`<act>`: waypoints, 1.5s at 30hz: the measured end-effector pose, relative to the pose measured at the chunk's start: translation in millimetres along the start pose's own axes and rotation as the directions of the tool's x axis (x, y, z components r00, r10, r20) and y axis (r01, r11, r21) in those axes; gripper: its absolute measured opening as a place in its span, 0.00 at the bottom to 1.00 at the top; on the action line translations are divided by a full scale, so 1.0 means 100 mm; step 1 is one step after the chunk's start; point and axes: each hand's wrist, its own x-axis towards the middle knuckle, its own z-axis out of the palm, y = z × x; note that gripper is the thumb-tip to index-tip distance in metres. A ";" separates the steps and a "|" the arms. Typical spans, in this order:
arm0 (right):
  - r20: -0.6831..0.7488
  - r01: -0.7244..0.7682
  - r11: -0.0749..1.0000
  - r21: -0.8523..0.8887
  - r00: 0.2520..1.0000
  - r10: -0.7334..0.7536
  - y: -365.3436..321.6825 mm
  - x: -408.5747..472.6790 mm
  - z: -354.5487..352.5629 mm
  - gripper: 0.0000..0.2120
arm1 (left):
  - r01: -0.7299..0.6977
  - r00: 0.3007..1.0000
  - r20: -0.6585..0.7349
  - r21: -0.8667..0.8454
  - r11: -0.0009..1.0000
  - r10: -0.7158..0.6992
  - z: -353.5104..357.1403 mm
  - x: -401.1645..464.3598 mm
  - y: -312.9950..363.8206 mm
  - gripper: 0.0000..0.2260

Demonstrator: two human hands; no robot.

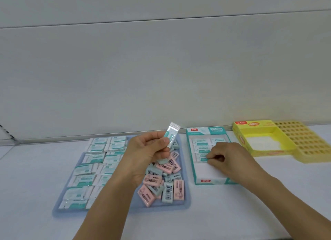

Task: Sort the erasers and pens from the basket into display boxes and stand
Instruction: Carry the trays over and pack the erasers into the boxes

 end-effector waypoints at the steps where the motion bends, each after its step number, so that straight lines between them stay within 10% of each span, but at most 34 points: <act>1: 0.006 0.000 1.000 0.004 1.000 -0.001 0.01 -0.01 0.00 0.06 | 0.003 1.000 0.010 -0.011 1.000 -0.003 0.01 -0.01 -0.01 0.07; 6: -0.267 0.077 0.958 0.277 0.964 0.000 -0.11 -0.03 -0.04 0.06 | 0.000 0.999 0.049 -0.028 1.000 0.001 0.11 -0.06 0.01 0.09; 10: -0.226 0.109 0.746 0.657 0.973 0.056 -0.49 -0.02 -0.22 0.02 | -0.104 0.994 0.043 0.016 0.994 0.103 0.41 -0.13 0.01 0.06; 16: -0.292 0.140 0.759 0.636 0.954 0.069 -0.36 -0.01 -0.36 0.02 | -0.283 0.954 0.160 0.218 0.934 0.252 0.66 -0.13 -0.08 0.10; 20: -0.196 0.094 0.995 0.032 0.977 -0.086 0.05 -0.06 -0.51 0.07 | -0.406 0.902 0.273 0.800 0.441 0.336 0.61 0.02 -0.22 0.10; 25: 0.123 0.188 0.839 -0.511 0.982 -0.145 0.08 -0.09 -0.38 0.09 | -0.481 0.854 0.478 0.876 -0.038 0.205 0.70 0.23 -0.22 0.15; 39: 0.058 0.109 0.865 -0.489 0.994 -0.093 0.06 -0.03 -0.27 0.10 | -0.416 0.891 0.414 0.909 -0.031 0.184 0.78 0.27 -0.25 0.10; 45: -0.273 0.288 0.944 -0.160 0.906 -0.323 -0.33 0.05 -0.17 0.02 | -0.541 0.818 0.408 0.785 0.301 0.406 0.17 -0.02 -0.23 0.13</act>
